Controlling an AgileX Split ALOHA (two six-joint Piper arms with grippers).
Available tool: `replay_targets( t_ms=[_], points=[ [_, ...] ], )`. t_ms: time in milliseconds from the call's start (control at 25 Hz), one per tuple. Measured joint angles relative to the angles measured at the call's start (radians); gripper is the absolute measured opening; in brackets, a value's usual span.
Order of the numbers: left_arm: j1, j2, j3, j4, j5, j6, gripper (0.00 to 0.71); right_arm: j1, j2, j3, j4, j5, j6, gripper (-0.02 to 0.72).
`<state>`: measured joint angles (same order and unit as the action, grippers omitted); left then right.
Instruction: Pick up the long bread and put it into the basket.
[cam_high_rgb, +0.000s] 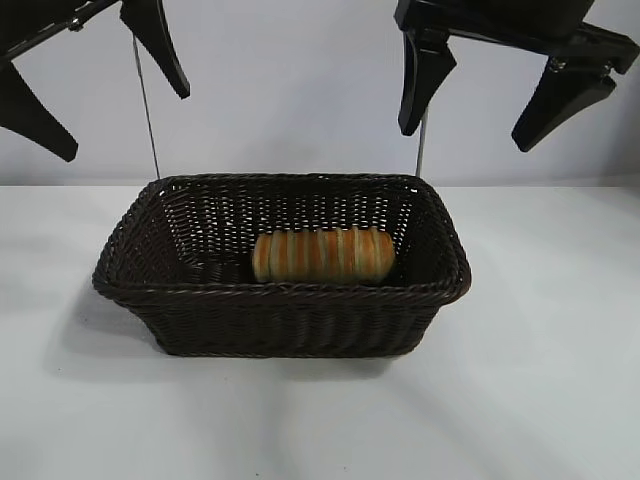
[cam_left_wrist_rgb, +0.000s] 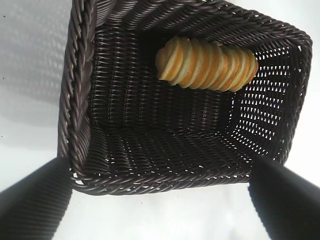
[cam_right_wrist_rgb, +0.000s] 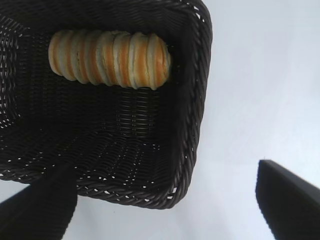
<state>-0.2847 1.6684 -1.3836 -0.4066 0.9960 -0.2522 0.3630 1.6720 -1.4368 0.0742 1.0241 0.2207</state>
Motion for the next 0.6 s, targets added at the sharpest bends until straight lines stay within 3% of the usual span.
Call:
replay_targets(
  t_ms=[600],
  points=[
    [0.000, 0.000, 0.000, 0.000, 0.000, 0.000, 0.694, 0.000, 0.000, 0.000, -0.011, -0.002, 0.007, 0.695]
  ],
)
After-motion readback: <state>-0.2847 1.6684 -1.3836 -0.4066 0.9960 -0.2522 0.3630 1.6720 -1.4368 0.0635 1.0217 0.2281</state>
